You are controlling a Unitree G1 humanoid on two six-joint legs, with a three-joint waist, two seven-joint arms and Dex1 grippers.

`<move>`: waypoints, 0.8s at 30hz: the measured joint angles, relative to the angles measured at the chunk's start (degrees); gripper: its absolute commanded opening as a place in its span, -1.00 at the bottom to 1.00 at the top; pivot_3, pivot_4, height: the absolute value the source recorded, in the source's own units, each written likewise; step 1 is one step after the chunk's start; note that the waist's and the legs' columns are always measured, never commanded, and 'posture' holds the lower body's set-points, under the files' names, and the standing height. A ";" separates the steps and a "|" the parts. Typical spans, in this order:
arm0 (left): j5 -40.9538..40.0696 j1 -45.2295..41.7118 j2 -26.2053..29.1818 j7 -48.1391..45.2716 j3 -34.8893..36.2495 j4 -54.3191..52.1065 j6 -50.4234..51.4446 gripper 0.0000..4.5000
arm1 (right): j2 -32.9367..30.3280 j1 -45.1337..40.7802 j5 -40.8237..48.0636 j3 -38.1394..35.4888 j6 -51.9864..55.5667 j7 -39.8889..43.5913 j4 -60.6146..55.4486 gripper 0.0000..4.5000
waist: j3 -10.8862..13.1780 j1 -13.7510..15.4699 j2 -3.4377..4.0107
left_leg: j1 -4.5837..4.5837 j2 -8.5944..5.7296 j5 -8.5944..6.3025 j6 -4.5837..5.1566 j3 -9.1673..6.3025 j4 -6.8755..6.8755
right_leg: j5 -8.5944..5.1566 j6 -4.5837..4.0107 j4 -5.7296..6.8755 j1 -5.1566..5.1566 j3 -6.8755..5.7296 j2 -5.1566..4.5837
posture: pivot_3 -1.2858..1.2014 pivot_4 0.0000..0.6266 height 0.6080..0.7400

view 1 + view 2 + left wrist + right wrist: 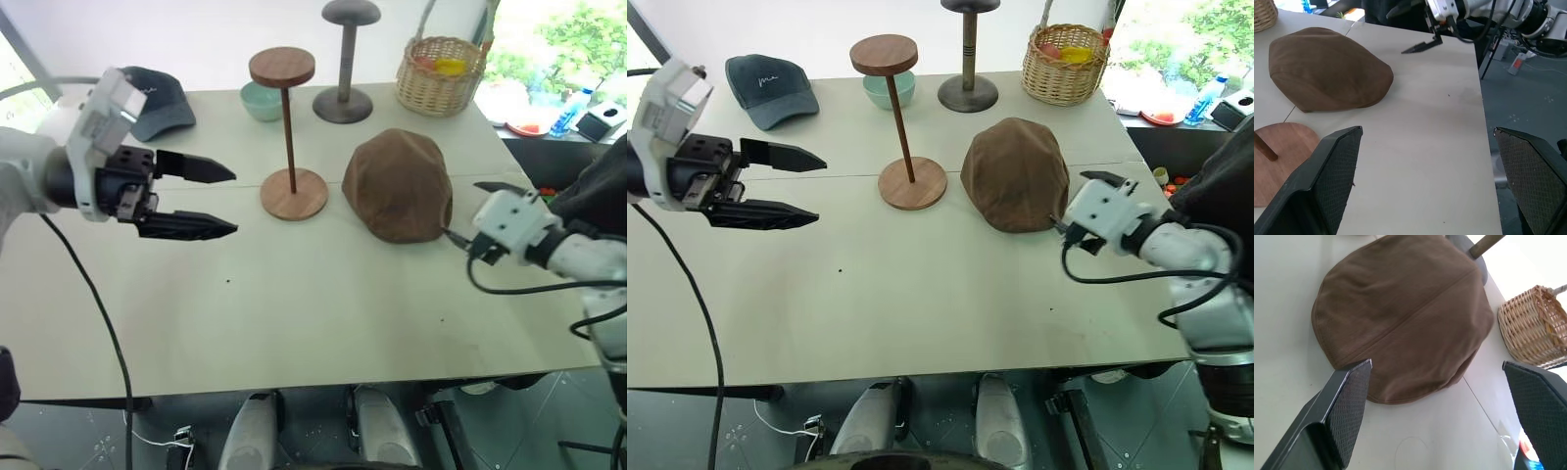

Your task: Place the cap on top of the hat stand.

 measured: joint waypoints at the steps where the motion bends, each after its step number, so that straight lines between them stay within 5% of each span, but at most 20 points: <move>1: 0.49 -0.30 -0.34 -0.23 -0.54 0.52 -0.21 1.00 | 0.31 0.11 -1.97 1.54 -1.01 -0.92 0.00 0.95 | 0.00 -0.03 -0.01 | -0.01 0.00 0.00 0.00 0.00 0.00 | 0.01 -0.01 0.00 0.00 0.00 0.00 | 0.03 -0.52 1.00; 12: 1.13 -3.40 -2.29 -0.59 -1.41 1.42 0.84 1.00 | 2.98 -0.52 -15.83 12.29 -9.83 -5.21 6.96 0.95 | 0.02 -0.13 -0.06 | -0.16 0.00 0.00 0.01 -0.08 0.09 | 0.04 -0.05 0.04 -0.09 0.00 0.04 | 0.03 -0.52 1.00; 24: 0.77 -3.97 -3.55 0.28 -1.38 0.16 2.60 1.00 | 7.88 -13.78 -25.11 19.12 -19.54 -13.93 28.52 0.95 | -0.12 -0.36 -0.40 | 0.31 0.00 0.00 0.01 -0.23 0.22 | 0.01 0.00 -0.03 0.58 0.00 0.11 | 0.03 -0.52 1.00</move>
